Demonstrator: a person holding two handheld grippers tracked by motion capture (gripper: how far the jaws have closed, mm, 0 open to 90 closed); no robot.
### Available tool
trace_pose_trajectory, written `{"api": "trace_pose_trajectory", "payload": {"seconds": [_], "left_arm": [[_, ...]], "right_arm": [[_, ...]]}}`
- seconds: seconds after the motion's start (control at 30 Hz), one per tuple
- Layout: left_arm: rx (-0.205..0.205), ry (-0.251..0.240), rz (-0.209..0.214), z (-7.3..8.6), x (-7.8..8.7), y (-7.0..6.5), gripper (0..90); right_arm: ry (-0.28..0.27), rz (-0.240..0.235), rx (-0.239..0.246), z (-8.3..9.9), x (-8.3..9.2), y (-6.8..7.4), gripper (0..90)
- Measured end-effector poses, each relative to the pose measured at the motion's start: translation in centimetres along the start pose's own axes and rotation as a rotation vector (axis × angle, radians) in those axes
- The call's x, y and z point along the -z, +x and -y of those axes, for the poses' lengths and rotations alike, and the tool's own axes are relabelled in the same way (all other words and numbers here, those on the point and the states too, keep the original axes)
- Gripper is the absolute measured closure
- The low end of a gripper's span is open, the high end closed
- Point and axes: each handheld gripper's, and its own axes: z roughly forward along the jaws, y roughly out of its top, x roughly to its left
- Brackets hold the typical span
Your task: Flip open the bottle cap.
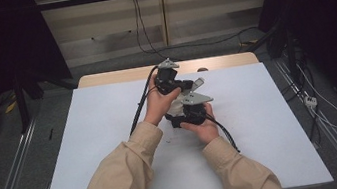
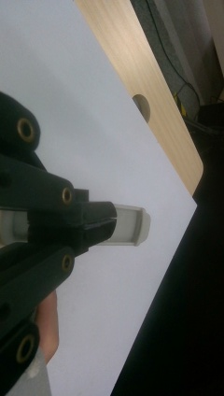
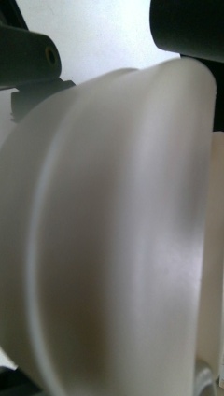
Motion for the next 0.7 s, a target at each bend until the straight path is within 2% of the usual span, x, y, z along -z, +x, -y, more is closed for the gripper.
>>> {"api": "trace_pose_trajectory", "payload": {"seconds": [0.2, 0.3, 0.37, 0.47, 0.53, 0.57, 0.63, 0.7], "left_arm": [[0.006, -0.001, 0.009, 0.1, 0.4, 0.0, 89.9], [0.015, -0.018, 0.004, 0.1, 0.9, 0.0, 86.0], [0.016, -0.02, -0.001, 0.1, 1.3, -0.2, 81.5], [0.025, -0.039, -0.009, 0.2, 2.4, -0.4, 68.9], [0.025, -0.042, -0.02, 0.3, 3.2, -0.6, 64.3], [0.027, -0.044, -0.029, 0.4, 3.6, -0.7, 56.8], [0.011, -0.05, -0.039, 0.7, 4.6, -0.9, 50.4], [0.003, -0.047, -0.056, 1.1, 5.6, -1.1, 39.4]], "right_arm": [[0.001, 0.004, 0.012, 0.0, 0.0, 0.1, 17.2], [0.009, -0.005, -0.04, 0.0, 0.2, -0.1, 10.8], [0.016, -0.001, -0.054, -0.1, 0.4, -0.2, 5.3], [0.022, 0.006, -0.06, -0.4, 1.1, -0.2, 3.3], [0.02, 0.008, -0.047, -0.7, 1.7, -0.3, 2.3], [0.018, 0.008, -0.047, -0.9, 2.0, -0.2, 2.4], [0.019, -0.002, -0.05, -1.0, 2.5, -0.2, 3.0], [0.023, -0.016, -0.06, -0.9, 3.2, -0.2, 3.3]]}}
